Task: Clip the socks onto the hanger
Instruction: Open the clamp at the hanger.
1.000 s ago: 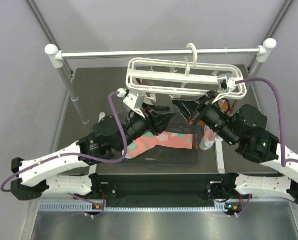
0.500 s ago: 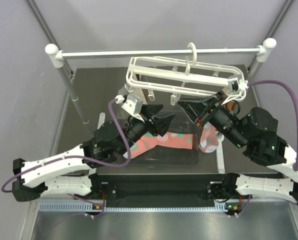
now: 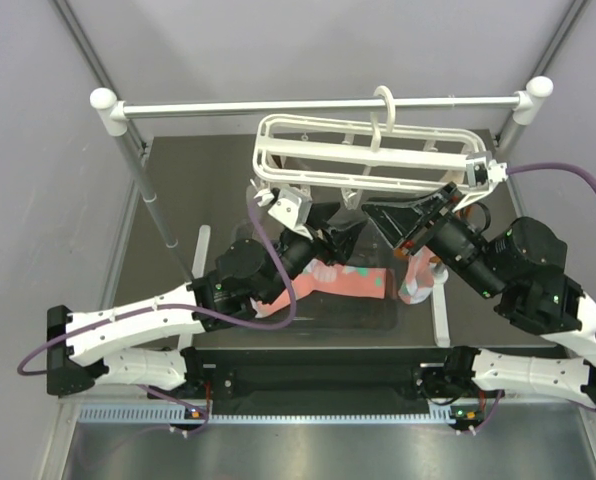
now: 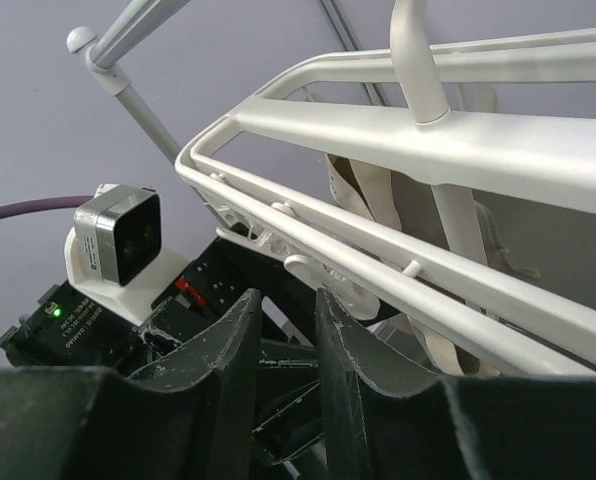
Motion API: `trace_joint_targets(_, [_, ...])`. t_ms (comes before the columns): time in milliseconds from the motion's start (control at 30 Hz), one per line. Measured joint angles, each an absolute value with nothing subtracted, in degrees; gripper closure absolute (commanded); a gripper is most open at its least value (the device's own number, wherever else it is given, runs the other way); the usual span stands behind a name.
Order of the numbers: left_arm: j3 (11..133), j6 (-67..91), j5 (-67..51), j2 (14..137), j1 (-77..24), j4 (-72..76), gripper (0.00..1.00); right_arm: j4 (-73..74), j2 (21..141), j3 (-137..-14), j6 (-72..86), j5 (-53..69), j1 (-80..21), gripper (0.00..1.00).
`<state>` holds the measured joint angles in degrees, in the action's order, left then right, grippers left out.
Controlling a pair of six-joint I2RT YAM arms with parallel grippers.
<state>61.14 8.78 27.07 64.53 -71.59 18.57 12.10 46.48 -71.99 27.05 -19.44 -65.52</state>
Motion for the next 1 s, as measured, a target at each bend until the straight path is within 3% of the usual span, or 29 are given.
trace_joint_targets(133, [61.3, 7.8, 27.7, 64.8, -71.6, 19.4, 0.40, 12.3, 46.5, -72.0, 27.0, -19.4, -65.5, 0.72])
trace_joint_targets(300, [61.9, 6.4, 27.9, 64.8, -71.6, 21.0, 0.38, 12.8, 46.6, -72.0, 27.0, -19.0, -65.5, 0.71])
trace_joint_targets(467, [62.6, 4.8, 27.6, 64.8, -71.5, 21.6, 0.44, 12.9, 47.0, -72.0, 27.1, -18.2, -65.5, 0.71])
trace_joint_targets(800, [62.8, 3.9, 26.2, 64.2, -71.0, 23.0, 0.87, 12.9, 47.7, -72.0, 27.1, -17.3, -65.5, 0.69])
trace_joint_targets(1000, [62.9, 5.6, 25.4, 62.7, -71.0, 22.2, 1.00, 13.0, 47.7, -72.1, 27.0, -17.3, -65.5, 0.52])
